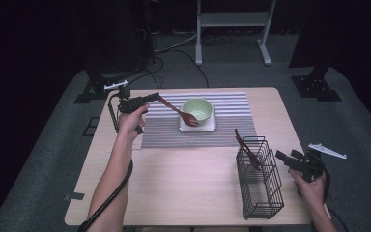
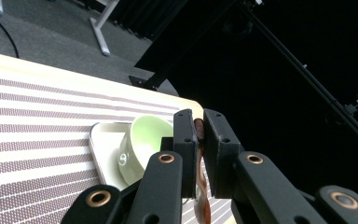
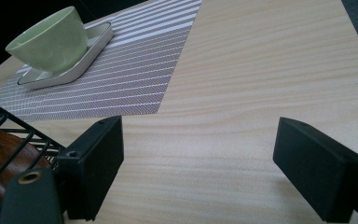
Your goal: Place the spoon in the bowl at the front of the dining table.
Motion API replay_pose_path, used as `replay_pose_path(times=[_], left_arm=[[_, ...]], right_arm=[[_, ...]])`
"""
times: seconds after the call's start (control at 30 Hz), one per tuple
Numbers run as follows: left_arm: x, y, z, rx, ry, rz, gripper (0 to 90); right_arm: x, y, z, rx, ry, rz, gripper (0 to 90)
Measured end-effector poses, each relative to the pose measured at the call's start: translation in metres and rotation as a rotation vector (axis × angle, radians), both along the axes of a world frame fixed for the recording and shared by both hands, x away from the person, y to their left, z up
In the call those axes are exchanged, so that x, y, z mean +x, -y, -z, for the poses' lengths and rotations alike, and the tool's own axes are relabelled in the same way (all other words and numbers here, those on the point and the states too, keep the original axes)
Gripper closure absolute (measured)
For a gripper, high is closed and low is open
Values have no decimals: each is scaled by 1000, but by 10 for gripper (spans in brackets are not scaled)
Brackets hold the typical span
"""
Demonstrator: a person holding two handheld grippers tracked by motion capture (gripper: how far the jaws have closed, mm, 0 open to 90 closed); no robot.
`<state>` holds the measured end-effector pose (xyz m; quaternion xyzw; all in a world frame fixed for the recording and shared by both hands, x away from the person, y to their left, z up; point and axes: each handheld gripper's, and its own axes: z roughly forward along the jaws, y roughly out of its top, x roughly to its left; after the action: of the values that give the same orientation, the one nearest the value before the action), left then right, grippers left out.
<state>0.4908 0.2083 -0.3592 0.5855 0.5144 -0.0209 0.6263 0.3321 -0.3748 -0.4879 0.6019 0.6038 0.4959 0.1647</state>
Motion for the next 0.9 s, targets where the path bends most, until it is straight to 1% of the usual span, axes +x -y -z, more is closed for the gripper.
replay_pose_path(times=[0.1, 0.2, 0.4, 0.57, 0.8, 0.9], left_arm=[[2, 0, -3, 4, 2, -11, 842], [4, 1, -5, -4, 2, -13, 842], [7, 3, 0, 7, -10, -23, 842], [10, 2, 3, -6, -21, -34, 842], [12, 4, 0, 9, -14, -48, 842], [13, 4, -1, 5, -12, -60, 842]], right_arm=[[0, 0, 0, -1, 2, 2, 146], [0, 0, 0, 0, 2, 3, 146], [0, 0, 0, -3, 2, 3, 146], [0, 0, 0, 5, -2, 4, 146], [0, 1, 0, 7, -2, 6, 146], [-1, 1, 0, 9, -1, 6, 146]])
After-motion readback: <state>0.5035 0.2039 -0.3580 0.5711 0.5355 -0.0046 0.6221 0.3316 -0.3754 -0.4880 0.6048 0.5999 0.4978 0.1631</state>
